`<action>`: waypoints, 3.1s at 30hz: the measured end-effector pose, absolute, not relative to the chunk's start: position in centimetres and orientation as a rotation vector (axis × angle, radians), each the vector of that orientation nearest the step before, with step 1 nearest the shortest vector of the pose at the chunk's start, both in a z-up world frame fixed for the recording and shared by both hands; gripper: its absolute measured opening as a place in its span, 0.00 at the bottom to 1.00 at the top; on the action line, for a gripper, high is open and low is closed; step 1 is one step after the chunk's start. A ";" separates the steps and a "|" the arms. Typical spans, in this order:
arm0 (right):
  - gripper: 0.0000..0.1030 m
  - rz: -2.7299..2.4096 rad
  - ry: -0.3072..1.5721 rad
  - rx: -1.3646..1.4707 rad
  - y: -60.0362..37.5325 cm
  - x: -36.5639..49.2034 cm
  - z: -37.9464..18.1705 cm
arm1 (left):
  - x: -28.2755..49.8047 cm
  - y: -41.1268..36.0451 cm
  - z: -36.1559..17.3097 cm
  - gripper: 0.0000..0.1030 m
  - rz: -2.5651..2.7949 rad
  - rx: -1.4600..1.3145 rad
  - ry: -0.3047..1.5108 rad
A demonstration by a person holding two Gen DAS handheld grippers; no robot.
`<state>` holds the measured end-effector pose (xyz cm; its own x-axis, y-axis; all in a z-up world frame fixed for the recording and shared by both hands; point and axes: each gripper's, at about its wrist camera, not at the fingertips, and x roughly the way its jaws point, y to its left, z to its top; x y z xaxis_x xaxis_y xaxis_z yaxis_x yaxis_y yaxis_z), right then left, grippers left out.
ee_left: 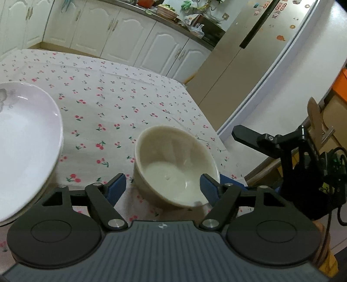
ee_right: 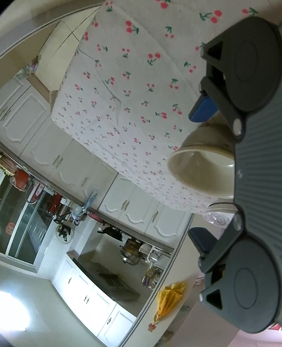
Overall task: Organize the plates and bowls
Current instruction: 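Lift the nested bowls with both tools and carry them over the plates, then lower the nested bowls onto the plate stack and open both tools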
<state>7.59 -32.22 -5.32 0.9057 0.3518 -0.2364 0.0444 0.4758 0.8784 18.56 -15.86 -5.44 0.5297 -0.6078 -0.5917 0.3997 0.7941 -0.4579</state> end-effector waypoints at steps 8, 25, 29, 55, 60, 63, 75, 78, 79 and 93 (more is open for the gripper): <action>0.99 0.198 0.439 1.093 -32.1 8.6 -5.5 | 19.8 -16.5 -6.5 0.69 -0.578 -0.312 0.863; 1.00 0.223 0.451 1.102 -31.2 8.6 -5.3 | 20.0 -16.7 -6.9 0.32 -0.517 -0.314 0.878; 1.00 0.226 0.440 1.087 -30.9 8.3 -4.7 | 19.6 -16.3 -6.4 0.32 -0.505 -0.316 0.866; 1.00 0.423 0.391 1.044 -25.5 11.2 0.8 | 17.2 -6.8 -0.9 0.32 -0.396 -0.438 0.689; 1.00 0.496 0.399 1.009 -22.7 13.5 2.1 | 16.9 -4.2 -1.1 0.32 -0.333 -0.463 0.673; 1.00 0.536 0.407 0.983 -20.8 15.1 2.5 | 16.8 -2.5 -1.5 0.32 -0.291 -0.482 0.669; 1.00 0.574 0.533 0.951 -16.1 19.2 0.2 | 17.0 1.5 -3.5 0.31 -0.197 -0.537 0.709; 1.00 0.572 0.547 0.944 -15.8 19.5 0.1 | 17.1 1.6 -3.6 0.31 -0.196 -0.544 0.717; 1.00 0.571 0.549 0.941 -15.7 19.5 0.1 | 17.2 1.6 -3.7 0.31 -0.196 -0.546 0.722; 1.00 0.540 0.531 0.908 -16.0 18.7 0.7 | 16.4 2.0 -3.6 0.50 -0.137 -0.523 0.707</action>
<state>18.68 -16.00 0.70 0.7453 0.6367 -0.1978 -0.2081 0.5040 0.8382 16.38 1.96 -3.59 0.7576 -0.2923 -0.5836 -0.0537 0.8632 -0.5020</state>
